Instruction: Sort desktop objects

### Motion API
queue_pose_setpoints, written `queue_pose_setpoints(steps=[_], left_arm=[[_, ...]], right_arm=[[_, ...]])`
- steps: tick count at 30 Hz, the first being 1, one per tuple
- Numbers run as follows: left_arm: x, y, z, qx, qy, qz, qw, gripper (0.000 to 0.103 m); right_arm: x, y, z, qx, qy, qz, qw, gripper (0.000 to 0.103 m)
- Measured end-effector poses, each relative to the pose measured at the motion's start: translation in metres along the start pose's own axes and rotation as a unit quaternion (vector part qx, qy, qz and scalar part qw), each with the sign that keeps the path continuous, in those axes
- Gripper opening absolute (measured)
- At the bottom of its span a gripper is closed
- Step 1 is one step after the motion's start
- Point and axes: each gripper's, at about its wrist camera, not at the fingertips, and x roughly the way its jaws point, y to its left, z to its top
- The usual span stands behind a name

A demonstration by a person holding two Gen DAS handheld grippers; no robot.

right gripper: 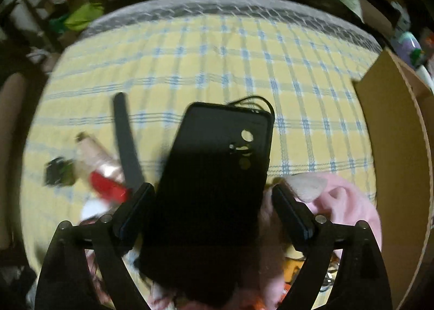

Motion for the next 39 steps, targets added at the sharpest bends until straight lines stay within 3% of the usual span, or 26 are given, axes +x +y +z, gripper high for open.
queue_pose_setpoints(steps=[3,4,6,11,13,16,19,24,27,29,31,32,34,36,39], left_arm=[[-0.002,0.003,0.002,-0.001,0.000,-0.004,1.0000,0.103],[-0.003,0.004,0.002,-0.002,-0.001,-0.007,1.0000,0.103],[-0.003,0.007,0.002,-0.007,-0.002,-0.018,0.9998,0.103],[-0.005,0.009,0.001,-0.023,-0.002,-0.087,0.9959,0.103],[-0.007,0.003,0.001,-0.020,0.000,-0.141,0.9898,0.103],[-0.012,-0.023,0.000,0.021,-0.003,-0.189,0.9817,0.103],[-0.019,-0.058,-0.008,0.094,-0.012,-0.177,0.9797,0.103],[-0.013,-0.098,-0.027,0.206,-0.026,-0.060,0.9765,0.103],[-0.012,-0.103,-0.033,0.232,-0.031,-0.033,0.9717,0.102],[-0.017,-0.100,-0.032,0.221,-0.039,-0.062,0.9725,0.091],[-0.026,-0.092,-0.027,0.194,-0.045,-0.087,0.9762,0.058],[-0.028,-0.086,-0.025,0.177,-0.047,-0.103,0.9777,0.049],[-0.035,-0.078,-0.022,0.164,-0.054,-0.110,0.9789,0.018],[-0.038,-0.067,-0.018,0.143,-0.059,-0.102,0.9828,0.012],[-0.038,-0.040,-0.010,0.077,-0.055,-0.139,0.9858,0.003]], right_arm=[[0.010,0.005,0.000,-0.009,0.007,-0.010,1.000,0.092],[0.008,0.006,0.000,-0.019,-0.002,-0.010,1.000,0.085],[0.000,0.000,0.001,-0.020,-0.014,0.004,1.000,0.083],[-0.037,-0.036,-0.001,0.018,-0.036,0.095,0.995,0.082],[-0.057,-0.051,-0.004,0.034,-0.045,0.143,0.988,0.081],[-0.090,-0.057,-0.011,0.040,-0.057,0.195,0.978,0.081],[-0.119,-0.051,-0.024,0.012,-0.067,0.220,0.973,0.081],[-0.150,-0.024,-0.045,-0.050,-0.060,0.258,0.963,0.081],[-0.164,-0.009,-0.056,-0.092,-0.058,0.274,0.956,0.081],[-0.169,-0.004,-0.063,-0.111,-0.049,0.294,0.948,0.081],[-0.173,-0.003,-0.069,-0.117,-0.034,0.324,0.938,0.081],[-0.174,-0.002,-0.071,-0.115,-0.030,0.334,0.935,0.081],[-0.177,-0.005,-0.072,-0.105,-0.031,0.347,0.931,0.081],[-0.182,-0.013,-0.070,-0.084,-0.035,0.366,0.926,0.082],[-0.189,-0.035,-0.064,-0.059,-0.065,0.356,0.930,0.088]])
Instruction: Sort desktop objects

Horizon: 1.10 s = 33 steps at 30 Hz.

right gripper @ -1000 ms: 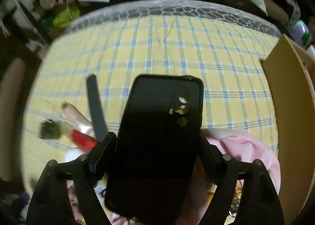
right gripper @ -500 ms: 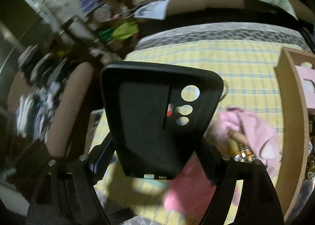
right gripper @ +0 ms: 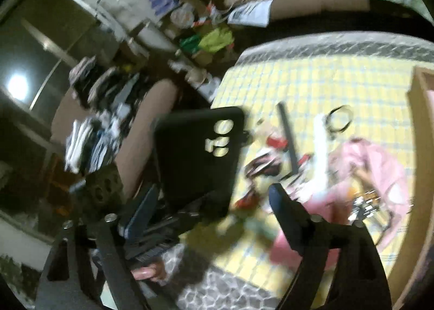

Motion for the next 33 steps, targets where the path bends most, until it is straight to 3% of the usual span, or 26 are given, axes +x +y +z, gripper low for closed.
queue_pose_setpoints(steps=[3,6,8,10,15,16,21,23,24,25,28,33], left_arm=[[-0.007,0.029,0.002,-0.062,-0.012,0.001,0.9980,0.004],[-0.016,0.044,0.007,-0.080,-0.028,0.013,0.9963,0.004],[-0.019,0.050,0.008,-0.089,-0.035,0.011,0.9953,0.004],[-0.019,0.054,0.009,-0.098,-0.039,0.009,0.9944,0.004],[-0.012,0.060,0.010,-0.104,-0.029,0.013,0.9940,0.004],[-0.009,0.059,0.009,-0.104,-0.023,0.017,0.9942,0.004],[0.004,0.059,0.011,-0.102,-0.005,0.020,0.9946,0.004],[-0.003,0.054,0.012,-0.097,-0.014,0.014,0.9951,0.004],[-0.006,0.053,0.012,-0.097,-0.018,0.012,0.9951,0.004],[-0.009,0.053,0.013,-0.097,-0.022,0.010,0.9950,0.004],[-0.013,0.054,0.014,-0.101,-0.028,0.009,0.9945,0.004],[-0.019,0.051,0.014,-0.100,-0.035,0.004,0.9944,0.004]], right_arm=[[-0.010,-0.017,0.005,0.009,-0.017,-0.043,0.999,0.088],[0.005,-0.031,0.007,-0.023,-0.010,-0.146,0.989,0.088],[0.027,-0.040,0.007,-0.042,0.012,-0.191,0.981,0.085],[0.054,-0.051,0.007,-0.055,0.038,-0.213,0.975,0.065],[0.114,-0.079,0.012,-0.067,0.080,-0.276,0.955,0.048],[0.122,-0.084,0.015,-0.064,0.085,-0.280,0.954,0.043],[0.159,-0.101,0.021,-0.070,0.130,-0.308,0.940,0.043],[0.165,-0.102,0.019,-0.082,0.139,-0.313,0.936,0.033],[0.165,-0.103,0.018,-0.086,0.142,-0.312,0.936,0.019],[0.163,-0.103,0.018,-0.088,0.141,-0.310,0.936,0.019],[0.143,-0.100,0.020,-0.083,0.109,-0.290,0.947,0.018],[0.075,-0.087,0.022,-0.057,0.042,-0.219,0.973,0.018]])
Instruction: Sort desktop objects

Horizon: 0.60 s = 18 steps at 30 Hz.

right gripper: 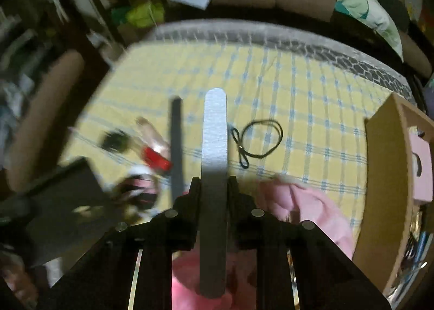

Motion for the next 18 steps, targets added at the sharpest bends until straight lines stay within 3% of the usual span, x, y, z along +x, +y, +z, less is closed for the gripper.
queue_pose_setpoints(steps=[5,10,15,18], left_arm=[[-0.005,-0.008,-0.001,0.001,-0.011,-0.007,0.9999,0.004],[-0.005,-0.023,-0.004,0.009,-0.016,-0.023,0.9996,0.004],[-0.005,-0.051,-0.010,0.038,-0.013,-0.036,0.9985,0.004],[0.001,-0.072,-0.018,0.038,0.008,-0.058,0.9975,0.004]], right_arm=[[-0.084,-0.011,0.001,0.022,-0.086,0.044,0.995,0.018],[-0.183,-0.037,-0.002,0.052,-0.210,0.082,0.973,0.018],[-0.238,-0.053,-0.016,0.043,-0.205,0.059,0.976,0.018],[-0.267,-0.070,-0.028,0.029,-0.195,0.007,0.980,0.018]])
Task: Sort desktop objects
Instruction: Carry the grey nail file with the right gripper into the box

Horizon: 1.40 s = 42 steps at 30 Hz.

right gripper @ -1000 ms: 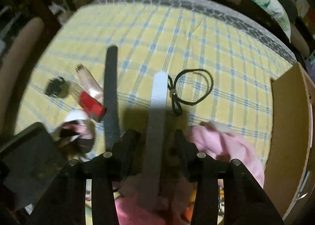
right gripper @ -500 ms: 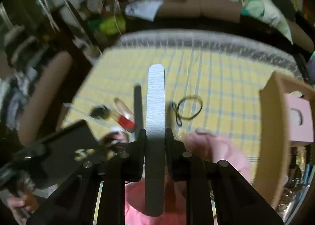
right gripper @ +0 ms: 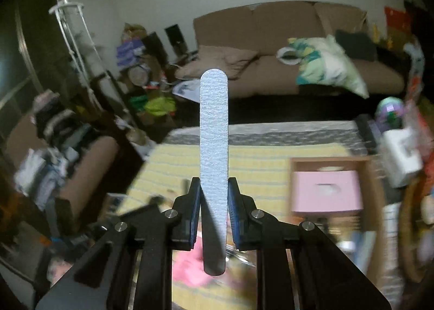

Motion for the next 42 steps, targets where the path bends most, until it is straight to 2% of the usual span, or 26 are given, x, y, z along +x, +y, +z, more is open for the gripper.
queue_pose_setpoints(steps=[4,8,11,14,17,21,23,25,27,31,35,40,42], left_arm=[[0.021,-0.041,-0.005,0.018,0.023,-0.018,0.9994,0.004],[0.056,-0.094,-0.005,0.033,0.040,-0.040,0.9978,0.004],[0.090,-0.137,-0.011,0.050,0.053,-0.056,0.9958,0.004],[0.125,-0.169,-0.019,0.053,0.069,-0.067,0.9939,0.004],[0.161,-0.189,-0.030,0.043,0.082,-0.070,0.9932,0.004],[0.202,-0.201,-0.039,0.046,0.091,-0.047,0.9937,0.004],[0.220,-0.206,-0.041,0.056,0.096,-0.029,0.9934,0.004],[0.236,-0.213,-0.038,0.076,0.093,-0.012,0.9927,0.004],[0.247,-0.220,-0.029,0.101,0.083,0.004,0.9914,0.004],[0.278,-0.239,-0.017,0.163,0.088,0.040,0.9819,0.004],[0.313,-0.237,-0.005,0.151,0.112,0.035,0.9816,0.004],[0.348,-0.240,0.003,0.194,0.114,0.061,0.9723,0.004],[0.360,-0.229,0.009,0.159,0.135,0.043,0.9770,0.004]], right_arm=[[-0.014,-0.058,-0.015,-0.015,0.051,-0.074,0.996,0.018],[0.001,-0.129,-0.052,0.010,0.122,-0.148,0.981,0.018],[0.014,-0.172,-0.077,0.044,0.139,-0.157,0.977,0.018],[0.033,-0.203,-0.103,0.049,0.163,-0.170,0.971,0.018],[0.053,-0.218,-0.126,0.044,0.196,-0.169,0.965,0.018],[0.067,-0.218,-0.151,0.022,0.230,-0.178,0.957,0.019],[0.066,-0.218,-0.154,0.011,0.229,-0.192,0.954,0.032],[0.056,-0.215,-0.152,0.012,0.209,-0.179,0.961,0.053],[0.041,-0.212,-0.149,0.022,0.183,-0.157,0.970,0.059],[0.021,-0.212,-0.141,0.042,0.151,-0.116,0.981,0.063],[0.015,-0.219,-0.137,0.074,0.136,-0.079,0.985,0.067],[0.018,-0.222,-0.140,0.079,0.135,-0.068,0.985,0.067],[0.020,-0.224,-0.143,0.082,0.137,-0.064,0.985,0.067]])
